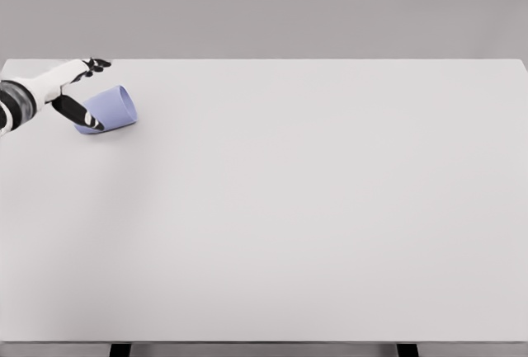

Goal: Flip the cup with left arm and place it on the table

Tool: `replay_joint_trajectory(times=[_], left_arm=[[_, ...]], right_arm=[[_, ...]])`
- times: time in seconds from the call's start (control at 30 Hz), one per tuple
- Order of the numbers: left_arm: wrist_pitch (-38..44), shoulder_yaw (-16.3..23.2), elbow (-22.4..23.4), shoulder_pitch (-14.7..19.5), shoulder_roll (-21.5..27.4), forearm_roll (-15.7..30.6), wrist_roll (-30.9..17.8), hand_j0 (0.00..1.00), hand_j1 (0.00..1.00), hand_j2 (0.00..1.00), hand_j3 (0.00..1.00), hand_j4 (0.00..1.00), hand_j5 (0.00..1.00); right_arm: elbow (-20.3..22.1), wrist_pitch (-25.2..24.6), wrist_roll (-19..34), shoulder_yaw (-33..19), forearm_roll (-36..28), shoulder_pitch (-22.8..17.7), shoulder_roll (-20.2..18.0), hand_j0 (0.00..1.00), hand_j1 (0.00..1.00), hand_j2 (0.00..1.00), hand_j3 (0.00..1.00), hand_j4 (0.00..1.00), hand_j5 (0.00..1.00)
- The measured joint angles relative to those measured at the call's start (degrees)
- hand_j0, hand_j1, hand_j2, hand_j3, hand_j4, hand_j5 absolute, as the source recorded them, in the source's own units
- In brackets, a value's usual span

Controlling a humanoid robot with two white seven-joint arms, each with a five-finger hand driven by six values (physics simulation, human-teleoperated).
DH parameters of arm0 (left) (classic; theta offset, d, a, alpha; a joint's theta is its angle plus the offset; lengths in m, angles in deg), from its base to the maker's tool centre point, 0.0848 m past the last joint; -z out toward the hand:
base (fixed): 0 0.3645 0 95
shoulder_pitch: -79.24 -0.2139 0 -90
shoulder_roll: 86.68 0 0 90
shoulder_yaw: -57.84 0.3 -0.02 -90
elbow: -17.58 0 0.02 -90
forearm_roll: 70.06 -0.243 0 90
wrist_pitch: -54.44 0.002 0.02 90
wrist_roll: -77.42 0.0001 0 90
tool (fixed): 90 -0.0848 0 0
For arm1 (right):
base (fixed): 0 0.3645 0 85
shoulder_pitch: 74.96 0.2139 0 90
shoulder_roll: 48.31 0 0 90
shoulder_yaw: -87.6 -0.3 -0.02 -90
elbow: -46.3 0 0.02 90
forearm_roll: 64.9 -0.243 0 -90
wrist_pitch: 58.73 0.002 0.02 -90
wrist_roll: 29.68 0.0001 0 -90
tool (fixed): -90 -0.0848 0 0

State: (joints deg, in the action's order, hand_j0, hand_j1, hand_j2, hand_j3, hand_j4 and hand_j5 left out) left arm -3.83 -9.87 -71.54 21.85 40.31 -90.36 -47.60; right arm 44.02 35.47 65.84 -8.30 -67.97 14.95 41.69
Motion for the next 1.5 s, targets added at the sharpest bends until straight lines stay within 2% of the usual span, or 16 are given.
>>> replay_joint_trajectory(times=[0.23,0.37,0.73,1.5], left_arm=[[3.06,1.12,2.43,0.79,-4.73,-8.19,0.0,1.0,1.0,1.0,1.0,1.0,1.0],[3.2,1.29,4.01,0.88,-6.0,-10.11,0.0,1.0,1.0,1.0,1.0,1.0,1.0],[2.92,2.54,8.57,3.78,-7.82,-10.91,0.0,1.0,1.0,1.0,1.0,1.0,1.0],[1.56,3.19,17.64,6.5,-10.96,-11.76,0.0,0.98,0.98,0.98,0.98,0.98,0.98]], right_arm=[[0.0,0.0,0.0,0.01,0.0,0.0,0.0,1.0,1.0,1.0,1.0,1.0,1.0],[0.0,-0.01,0.0,0.01,0.0,0.0,0.0,1.0,1.0,1.0,1.0,1.0,1.0],[0.0,0.0,0.0,0.01,0.0,0.0,0.0,1.0,1.0,1.0,1.0,1.0,1.0],[0.0,0.0,0.0,0.01,0.0,0.0,0.0,1.0,1.0,1.0,1.0,1.0,1.0]])
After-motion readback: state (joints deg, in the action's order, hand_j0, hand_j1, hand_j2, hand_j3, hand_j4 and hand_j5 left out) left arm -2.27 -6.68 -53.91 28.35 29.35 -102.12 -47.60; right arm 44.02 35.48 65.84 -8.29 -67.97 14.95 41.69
